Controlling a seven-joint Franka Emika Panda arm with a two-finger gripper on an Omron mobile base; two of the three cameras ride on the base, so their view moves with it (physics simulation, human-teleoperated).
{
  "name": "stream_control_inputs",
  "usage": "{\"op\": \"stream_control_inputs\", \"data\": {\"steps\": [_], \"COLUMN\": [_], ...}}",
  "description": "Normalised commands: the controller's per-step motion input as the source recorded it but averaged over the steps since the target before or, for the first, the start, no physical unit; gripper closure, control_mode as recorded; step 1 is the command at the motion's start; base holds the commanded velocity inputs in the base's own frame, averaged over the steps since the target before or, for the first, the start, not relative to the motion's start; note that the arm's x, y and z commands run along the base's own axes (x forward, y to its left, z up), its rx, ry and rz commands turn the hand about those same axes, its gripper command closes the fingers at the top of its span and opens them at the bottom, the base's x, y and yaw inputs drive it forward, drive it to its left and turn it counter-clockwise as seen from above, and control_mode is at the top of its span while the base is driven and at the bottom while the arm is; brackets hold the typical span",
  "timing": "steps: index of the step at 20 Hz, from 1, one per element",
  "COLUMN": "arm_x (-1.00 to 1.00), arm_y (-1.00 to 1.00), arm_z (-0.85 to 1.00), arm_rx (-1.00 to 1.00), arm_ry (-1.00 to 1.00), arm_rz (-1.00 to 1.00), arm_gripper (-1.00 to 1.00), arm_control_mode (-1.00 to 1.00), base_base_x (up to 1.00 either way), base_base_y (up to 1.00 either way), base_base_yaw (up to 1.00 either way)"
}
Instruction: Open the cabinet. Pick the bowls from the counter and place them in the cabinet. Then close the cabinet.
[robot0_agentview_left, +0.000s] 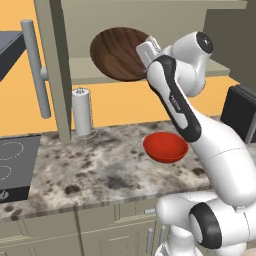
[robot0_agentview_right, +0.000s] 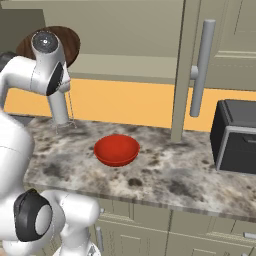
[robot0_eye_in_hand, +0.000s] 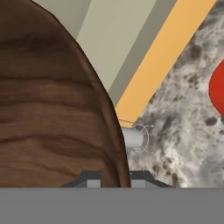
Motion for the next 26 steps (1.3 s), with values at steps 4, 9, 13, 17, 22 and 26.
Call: {"op": "stream_control_inputs", "data": {"steps": [4, 9, 13, 17, 22, 26], "arm_x": [0.63, 0.59, 0.54, 0.52, 0.42, 0.39], "arm_y": [0.18, 0.15, 0.15, 0.13, 0.08, 0.08], "arm_z": [0.0, -0.09, -0.11, -0.05, -0.15, -0.2], "arm_rx": [0.0, 0.0, 0.0, 0.0, 0.0, 0.0], "arm_ry": [0.0, 0.0, 0.0, 0.0, 0.0, 0.0], "arm_rz": [0.0, 0.0, 0.0, 0.0, 0.0, 0.0], "arm_gripper": [1.0, 1.0, 1.0, 1.0, 1.0, 1.0], "arm_control_mode": [-1.0, -1.0, -1.0, -1.0, -1.0, -1.0], "base_base_x": [0.0, 0.0, 0.0, 0.0, 0.0, 0.0], "base_base_y": [0.0, 0.0, 0.0, 0.0, 0.0, 0.0], "base_base_yaw": [0.0, 0.0, 0.0, 0.0, 0.0, 0.0]}}
